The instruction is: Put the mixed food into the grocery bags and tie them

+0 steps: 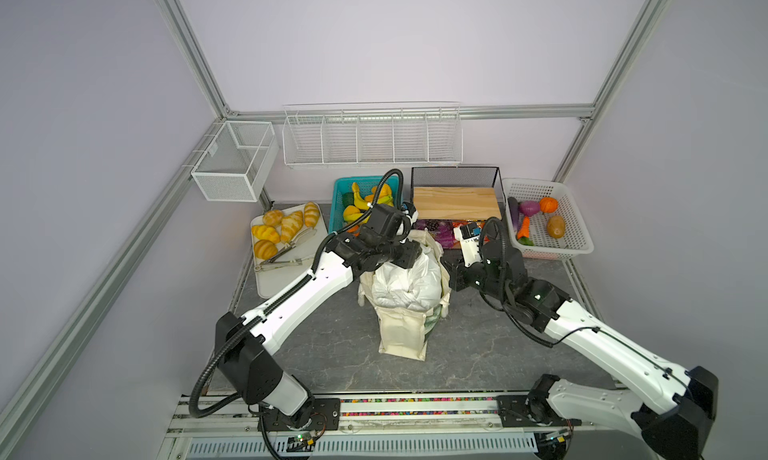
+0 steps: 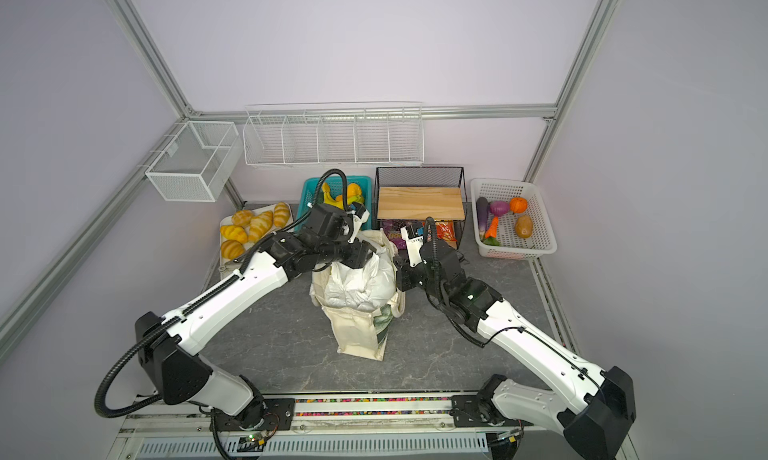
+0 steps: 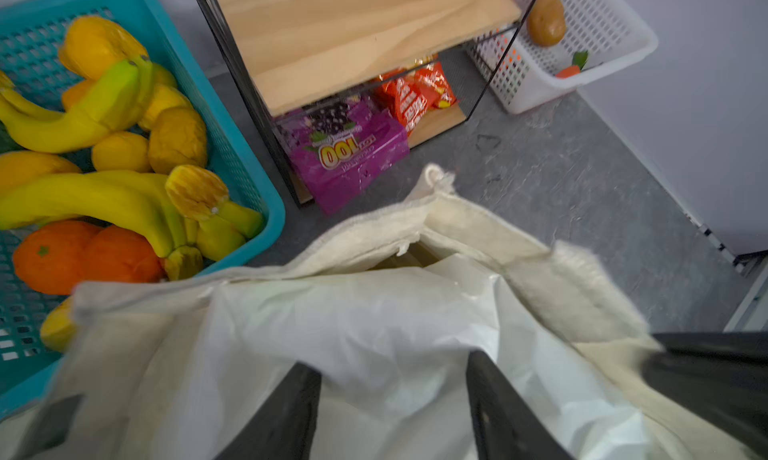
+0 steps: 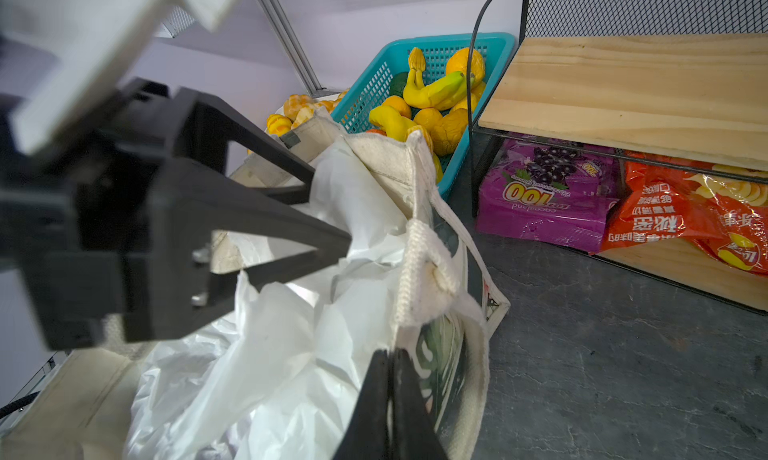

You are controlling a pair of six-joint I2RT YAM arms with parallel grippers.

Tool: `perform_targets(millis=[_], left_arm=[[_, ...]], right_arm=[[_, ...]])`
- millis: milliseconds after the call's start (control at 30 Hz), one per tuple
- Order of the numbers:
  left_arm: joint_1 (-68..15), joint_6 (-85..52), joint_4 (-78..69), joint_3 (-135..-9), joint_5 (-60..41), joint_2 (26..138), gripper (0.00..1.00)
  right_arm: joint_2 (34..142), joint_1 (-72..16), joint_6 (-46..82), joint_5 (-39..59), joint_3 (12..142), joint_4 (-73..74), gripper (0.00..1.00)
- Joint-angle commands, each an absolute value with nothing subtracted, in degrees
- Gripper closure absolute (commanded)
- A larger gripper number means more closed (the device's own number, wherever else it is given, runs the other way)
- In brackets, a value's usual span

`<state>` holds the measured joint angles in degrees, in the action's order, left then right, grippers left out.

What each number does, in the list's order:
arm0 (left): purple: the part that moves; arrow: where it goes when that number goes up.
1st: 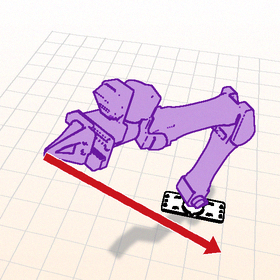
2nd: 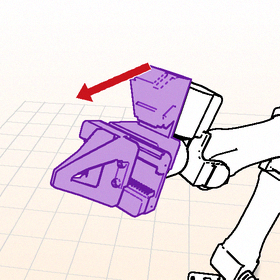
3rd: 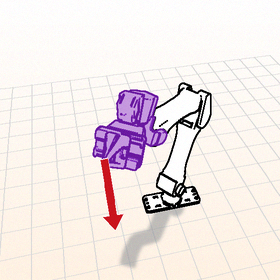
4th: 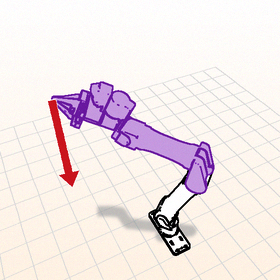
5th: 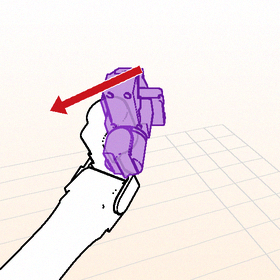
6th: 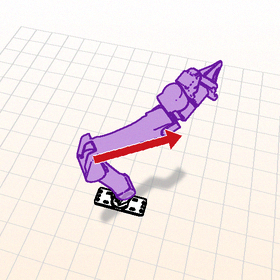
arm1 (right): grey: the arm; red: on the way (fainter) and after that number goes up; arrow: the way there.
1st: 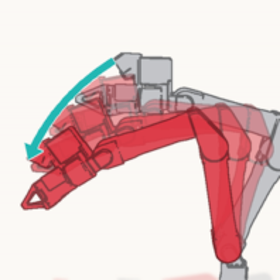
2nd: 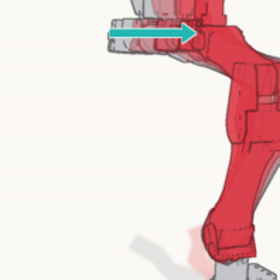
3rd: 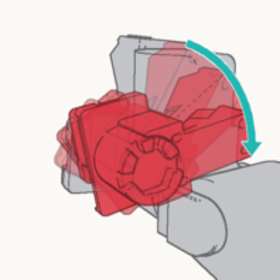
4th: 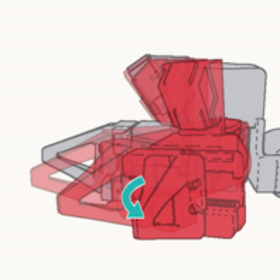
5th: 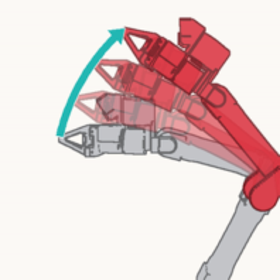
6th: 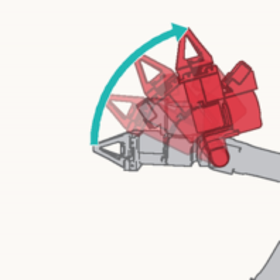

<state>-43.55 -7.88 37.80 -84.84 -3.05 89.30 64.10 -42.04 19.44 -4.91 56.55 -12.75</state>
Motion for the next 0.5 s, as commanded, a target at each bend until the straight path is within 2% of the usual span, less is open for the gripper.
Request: perform_targets(millis=[0,200,333,467], left_arm=[[-44.6,-9.3,36.8,-81.2,-4.7,89.9,0.44],[-46.4,-10.5,32.1,-74.8,-4.4,95.7,0.44],[-47.7,-10.4,34.6,-76.7,-4.5,99.0,0.44],[-47.9,-10.1,35.3,-78.4,-3.0,95.7,0.42]], right_arm=[[62.1,-41.7,18.3,-6.1,56.4,-8.1,0.93],[62.8,-41.5,18.1,-5.9,56.9,-7.9,0.93],[62.8,-41.2,17.9,-6.2,56.7,-8.3,0.93],[62.1,-41.0,17.7,-6.4,56.5,-8.9,0.93]])
